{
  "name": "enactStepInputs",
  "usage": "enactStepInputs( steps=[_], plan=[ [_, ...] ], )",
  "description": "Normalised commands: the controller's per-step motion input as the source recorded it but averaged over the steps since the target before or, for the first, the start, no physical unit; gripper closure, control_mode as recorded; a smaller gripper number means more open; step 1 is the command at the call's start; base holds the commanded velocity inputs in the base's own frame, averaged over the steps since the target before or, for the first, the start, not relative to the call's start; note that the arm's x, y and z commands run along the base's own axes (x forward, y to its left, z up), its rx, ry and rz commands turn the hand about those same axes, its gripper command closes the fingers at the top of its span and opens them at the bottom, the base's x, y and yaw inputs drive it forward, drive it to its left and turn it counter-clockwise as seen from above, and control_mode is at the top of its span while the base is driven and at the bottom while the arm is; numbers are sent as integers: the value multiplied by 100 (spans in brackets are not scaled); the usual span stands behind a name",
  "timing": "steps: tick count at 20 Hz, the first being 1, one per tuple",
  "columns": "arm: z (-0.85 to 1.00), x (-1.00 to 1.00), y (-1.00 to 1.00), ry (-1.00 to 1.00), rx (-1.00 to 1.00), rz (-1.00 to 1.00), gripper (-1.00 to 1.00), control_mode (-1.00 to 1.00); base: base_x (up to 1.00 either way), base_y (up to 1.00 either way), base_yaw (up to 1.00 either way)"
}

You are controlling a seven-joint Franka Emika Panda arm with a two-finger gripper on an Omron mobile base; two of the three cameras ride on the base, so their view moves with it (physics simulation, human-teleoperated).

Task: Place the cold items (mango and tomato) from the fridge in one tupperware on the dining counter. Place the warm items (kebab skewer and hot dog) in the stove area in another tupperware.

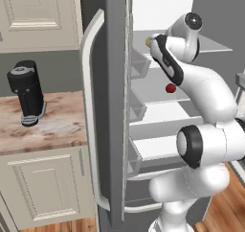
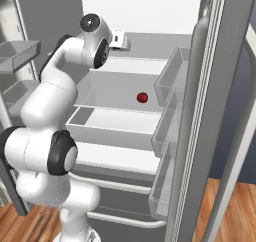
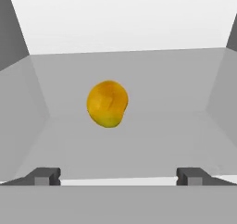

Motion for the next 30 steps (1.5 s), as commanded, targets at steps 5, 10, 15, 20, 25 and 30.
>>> enactStepInputs(
  steps=[5, 10, 15, 20, 25, 30],
  plan=[
    [0, 49, 0, 7, 0, 0, -100, -100, 0, 0, 0],
    [-2, 49, 3, 0, 0, 0, -100, -100, 0, 0, 0],
    [-6, 56, 0, 0, 0, 0, -100, -100, 0, 0, 0],
    [-4, 27, 12, 5, 0, 0, -100, -100, 0, 0, 0],
    [-11, 2, 7, 2, 0, 0, -100, -100, 0, 0, 0],
    [-23, 13, 0, 2, 0, 1, -100, -100, 0, 0, 0]
  ],
)
